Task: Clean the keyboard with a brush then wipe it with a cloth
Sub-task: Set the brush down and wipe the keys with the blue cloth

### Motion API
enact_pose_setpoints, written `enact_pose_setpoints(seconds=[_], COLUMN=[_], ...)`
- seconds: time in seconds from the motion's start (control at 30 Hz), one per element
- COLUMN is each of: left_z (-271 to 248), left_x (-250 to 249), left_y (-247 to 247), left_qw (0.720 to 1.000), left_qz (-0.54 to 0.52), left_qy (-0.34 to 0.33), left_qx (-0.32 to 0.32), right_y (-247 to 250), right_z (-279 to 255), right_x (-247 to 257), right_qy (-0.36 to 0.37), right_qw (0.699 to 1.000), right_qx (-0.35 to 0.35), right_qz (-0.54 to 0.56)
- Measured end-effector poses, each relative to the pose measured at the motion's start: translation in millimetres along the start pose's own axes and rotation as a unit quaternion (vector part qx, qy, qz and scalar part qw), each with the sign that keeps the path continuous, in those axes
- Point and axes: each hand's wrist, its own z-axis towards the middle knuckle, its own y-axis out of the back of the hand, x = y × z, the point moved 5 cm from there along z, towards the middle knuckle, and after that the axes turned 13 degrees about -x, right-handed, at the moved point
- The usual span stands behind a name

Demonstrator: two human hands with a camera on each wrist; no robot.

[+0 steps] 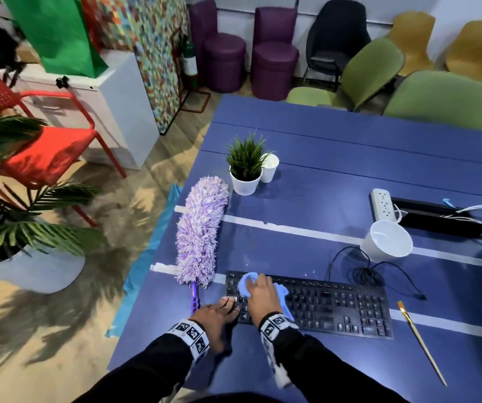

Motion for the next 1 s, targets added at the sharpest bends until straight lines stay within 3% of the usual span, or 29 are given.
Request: enact_pose_setpoints(seconds=[0.13, 0.23, 0.3, 0.43, 0.53, 0.6, 0.67, 0.8, 0.9, 1.0], left_z=[1.7, -1.5, -3.9, -3.2, -1.5, 1.7, 6.0, 23.0, 32.1, 42.9], left_x=[3.8, 7.5, 10.7, 10.3, 12.5, 21.6, 30.1, 30.7, 19.8, 21.4], left_y=[-2.9, -4.8, -6.0, -1.3, 6.1, 4.5, -1.6, -0.8, 5.3, -7.1], left_qw=[0.999, 0.999, 0.998, 0.995, 0.994, 0.997, 0.998, 0.998, 0.997, 0.990], left_qz=[0.034, 0.047, 0.052, 0.080, 0.096, 0.072, 0.057, 0.042, -0.003, -0.033], left_qy=[-0.021, -0.017, -0.014, -0.038, -0.047, -0.003, 0.016, 0.030, 0.069, 0.132], left_qx=[-0.006, 0.010, 0.040, 0.036, -0.011, 0.014, -0.008, -0.028, -0.046, -0.043], right_y=[-2.1, 6.5, 17.1, 16.7, 43.9, 55.5, 75.8, 126.9, 173.5, 219.2], right_z=[5.9, -0.5, -14.7, -63.7, -85.3, -92.0, -93.4, -88.4, -68.1, -41.1], right_x=[39.4, 2.1, -41.6, -159.4, -199.1, -219.0, -230.2, -256.1, -287.4, -320.1], right_qy=[0.104, 0.082, 0.040, -0.128, -0.212, -0.265, -0.300, -0.397, -0.413, -0.411], right_qw=[0.994, 0.997, 0.999, 0.991, 0.974, 0.954, 0.923, 0.810, 0.742, 0.647], right_qx=[0.017, 0.006, -0.023, -0.028, -0.070, -0.082, -0.168, -0.295, -0.379, -0.460], right_qz=[-0.022, -0.008, -0.003, 0.013, 0.044, 0.113, 0.175, 0.315, 0.367, 0.449])
